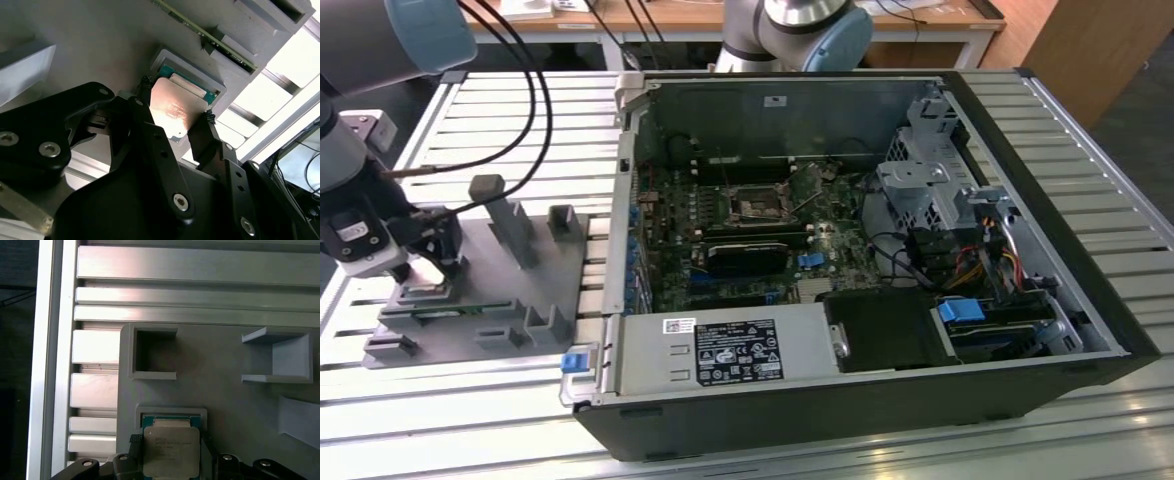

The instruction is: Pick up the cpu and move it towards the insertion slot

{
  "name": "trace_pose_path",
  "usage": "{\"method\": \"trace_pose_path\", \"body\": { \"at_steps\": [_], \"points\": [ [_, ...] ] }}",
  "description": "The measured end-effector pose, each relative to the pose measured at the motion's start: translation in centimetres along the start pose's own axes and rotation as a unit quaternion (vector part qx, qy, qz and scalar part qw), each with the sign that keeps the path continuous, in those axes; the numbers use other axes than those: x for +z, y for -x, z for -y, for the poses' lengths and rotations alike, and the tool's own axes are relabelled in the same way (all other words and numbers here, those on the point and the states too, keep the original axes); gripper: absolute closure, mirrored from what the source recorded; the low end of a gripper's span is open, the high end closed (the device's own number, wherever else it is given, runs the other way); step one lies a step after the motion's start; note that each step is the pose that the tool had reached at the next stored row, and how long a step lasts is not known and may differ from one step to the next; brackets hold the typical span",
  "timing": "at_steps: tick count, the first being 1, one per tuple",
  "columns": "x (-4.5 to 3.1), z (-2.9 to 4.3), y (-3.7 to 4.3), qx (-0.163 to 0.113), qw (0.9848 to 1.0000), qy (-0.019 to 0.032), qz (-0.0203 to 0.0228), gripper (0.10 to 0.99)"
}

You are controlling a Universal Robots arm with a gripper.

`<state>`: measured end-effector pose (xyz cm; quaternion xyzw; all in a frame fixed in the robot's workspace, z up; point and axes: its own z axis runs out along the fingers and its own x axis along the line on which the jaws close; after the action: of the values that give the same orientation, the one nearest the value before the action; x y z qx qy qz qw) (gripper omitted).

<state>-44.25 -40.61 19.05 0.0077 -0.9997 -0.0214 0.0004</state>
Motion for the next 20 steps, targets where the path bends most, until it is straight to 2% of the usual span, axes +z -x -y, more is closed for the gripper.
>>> {"method": "trace_pose_path", "body": {
  "at_steps": [7,9,20],
  "points": [
    [-0.64,-0.03,0.0,0.0,1.0,0.0004,0.0001,0.541],
    [-0.69,-0.03,0.0,0.0,1.0,0.0024,0.0002,0.541],
    [-1.44,-0.06,0.0,0.0,1.0,0.0025,0.0001,0.541]
  ]
}}
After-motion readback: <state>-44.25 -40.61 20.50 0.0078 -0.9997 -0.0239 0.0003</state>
